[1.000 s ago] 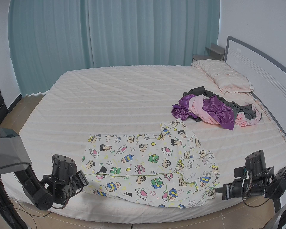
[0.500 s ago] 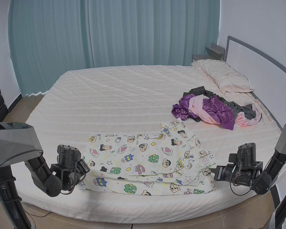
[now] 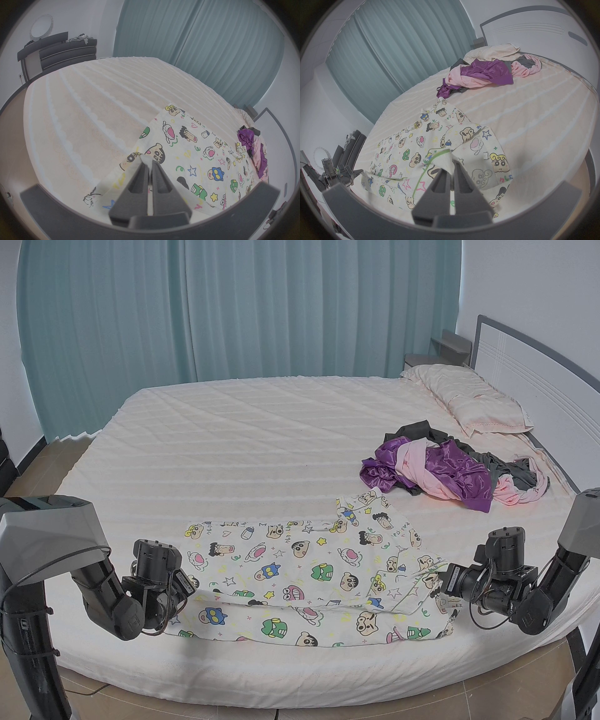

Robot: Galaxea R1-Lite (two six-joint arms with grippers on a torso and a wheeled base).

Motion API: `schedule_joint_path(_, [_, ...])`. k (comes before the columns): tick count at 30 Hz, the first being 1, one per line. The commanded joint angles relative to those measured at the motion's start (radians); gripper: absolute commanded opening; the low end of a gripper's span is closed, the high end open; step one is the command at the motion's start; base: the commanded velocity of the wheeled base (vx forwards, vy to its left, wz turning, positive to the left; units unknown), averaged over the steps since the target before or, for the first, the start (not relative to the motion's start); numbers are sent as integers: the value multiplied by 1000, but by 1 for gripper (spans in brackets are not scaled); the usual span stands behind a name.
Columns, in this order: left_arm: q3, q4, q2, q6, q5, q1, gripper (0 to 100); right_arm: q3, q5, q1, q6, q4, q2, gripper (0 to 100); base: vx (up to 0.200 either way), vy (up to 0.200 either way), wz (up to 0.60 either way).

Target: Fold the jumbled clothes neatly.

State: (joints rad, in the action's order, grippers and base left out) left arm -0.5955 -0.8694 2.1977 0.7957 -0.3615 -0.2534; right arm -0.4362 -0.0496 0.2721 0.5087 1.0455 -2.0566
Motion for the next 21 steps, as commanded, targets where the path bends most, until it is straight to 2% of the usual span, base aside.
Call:
schedule_joint_path(1, [-15, 1, 27, 0, -1, 8, 0, -18, -3, -1, 7, -2, -22, 0, 0, 0, 0])
schedule_joint_path(6, [-33, 0, 57, -3, -1, 6, 0, -39, -3, -2, 13, 1, -62, 0, 0, 0, 0])
schedule_joint_path(13, [-72, 1, 80, -3, -1, 17, 0, -96, -3, -13, 109, -10, -73, 0, 0, 0, 0])
schedule_joint_path(21, [-110, 47, 94, -1, -1, 16, 0, -141, -3, -21, 155, -13, -122, 0, 0, 0, 0])
